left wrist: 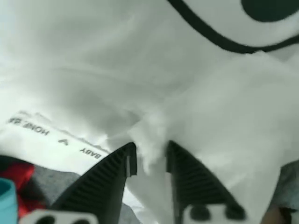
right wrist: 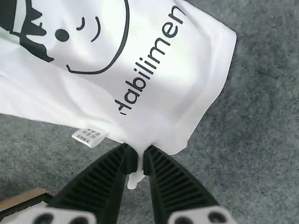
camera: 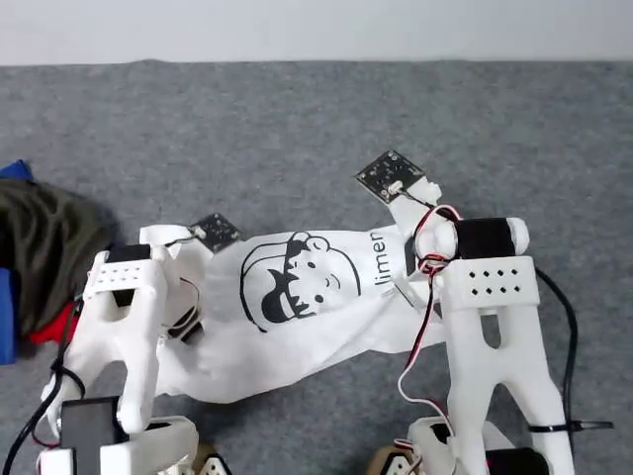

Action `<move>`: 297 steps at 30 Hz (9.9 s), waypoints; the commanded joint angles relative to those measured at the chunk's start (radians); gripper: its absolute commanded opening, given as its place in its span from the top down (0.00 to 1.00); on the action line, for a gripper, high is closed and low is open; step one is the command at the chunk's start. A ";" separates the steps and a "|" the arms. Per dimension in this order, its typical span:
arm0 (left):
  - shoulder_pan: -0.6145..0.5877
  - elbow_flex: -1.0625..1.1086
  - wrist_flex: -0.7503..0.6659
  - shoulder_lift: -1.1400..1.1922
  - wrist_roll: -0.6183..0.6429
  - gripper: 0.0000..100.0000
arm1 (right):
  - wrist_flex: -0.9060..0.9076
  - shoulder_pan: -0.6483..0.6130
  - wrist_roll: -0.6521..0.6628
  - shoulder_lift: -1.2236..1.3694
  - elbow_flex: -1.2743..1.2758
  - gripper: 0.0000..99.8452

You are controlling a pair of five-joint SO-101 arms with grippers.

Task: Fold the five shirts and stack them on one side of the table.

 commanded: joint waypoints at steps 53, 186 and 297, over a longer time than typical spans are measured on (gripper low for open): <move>-0.009 -1.357 -0.133 -0.684 0.238 1.00 | -0.305 0.203 0.012 -0.458 -0.643 0.99; 0.669 -0.854 0.242 0.391 0.072 0.84 | -0.077 0.228 0.123 0.061 -0.224 0.99; 0.245 -1.340 -0.109 0.505 0.255 0.93 | 0.277 0.242 -0.140 0.352 -1.039 0.99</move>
